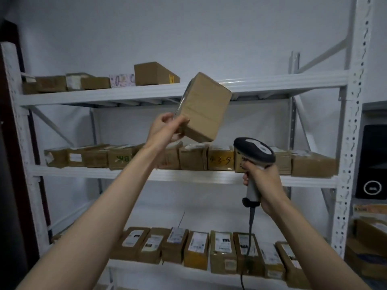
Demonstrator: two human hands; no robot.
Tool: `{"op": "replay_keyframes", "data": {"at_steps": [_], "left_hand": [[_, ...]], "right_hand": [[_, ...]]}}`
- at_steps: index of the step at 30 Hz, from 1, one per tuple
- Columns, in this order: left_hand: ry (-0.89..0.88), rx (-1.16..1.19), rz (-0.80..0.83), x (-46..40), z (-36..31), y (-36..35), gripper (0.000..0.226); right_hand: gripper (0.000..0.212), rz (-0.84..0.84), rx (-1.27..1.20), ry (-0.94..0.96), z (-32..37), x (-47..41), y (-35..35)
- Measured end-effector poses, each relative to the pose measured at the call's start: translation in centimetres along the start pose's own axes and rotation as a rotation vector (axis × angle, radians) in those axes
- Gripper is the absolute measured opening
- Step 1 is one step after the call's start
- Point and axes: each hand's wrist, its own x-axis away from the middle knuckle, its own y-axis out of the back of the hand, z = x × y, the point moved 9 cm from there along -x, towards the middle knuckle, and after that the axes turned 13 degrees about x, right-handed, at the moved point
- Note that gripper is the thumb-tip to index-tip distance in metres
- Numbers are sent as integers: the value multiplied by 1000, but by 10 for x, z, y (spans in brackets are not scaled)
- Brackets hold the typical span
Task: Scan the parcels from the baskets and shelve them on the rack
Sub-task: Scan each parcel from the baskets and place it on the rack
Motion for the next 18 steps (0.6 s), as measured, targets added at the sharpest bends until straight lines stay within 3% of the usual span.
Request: {"op": "replay_keyframes", "data": {"at_steps": [8, 14, 18], "left_hand": [[-659, -627, -163, -42, -117, -48, 81], [-909, -944, -60, -94, -145, -99, 74], [-928, -1253, 17, -138, -141, -124, 73]], "right_hand": [[6, -10, 25, 86, 26, -23, -31], [16, 2, 61, 134, 25, -33, -47], [17, -4, 85, 131, 22, -49, -49]]}}
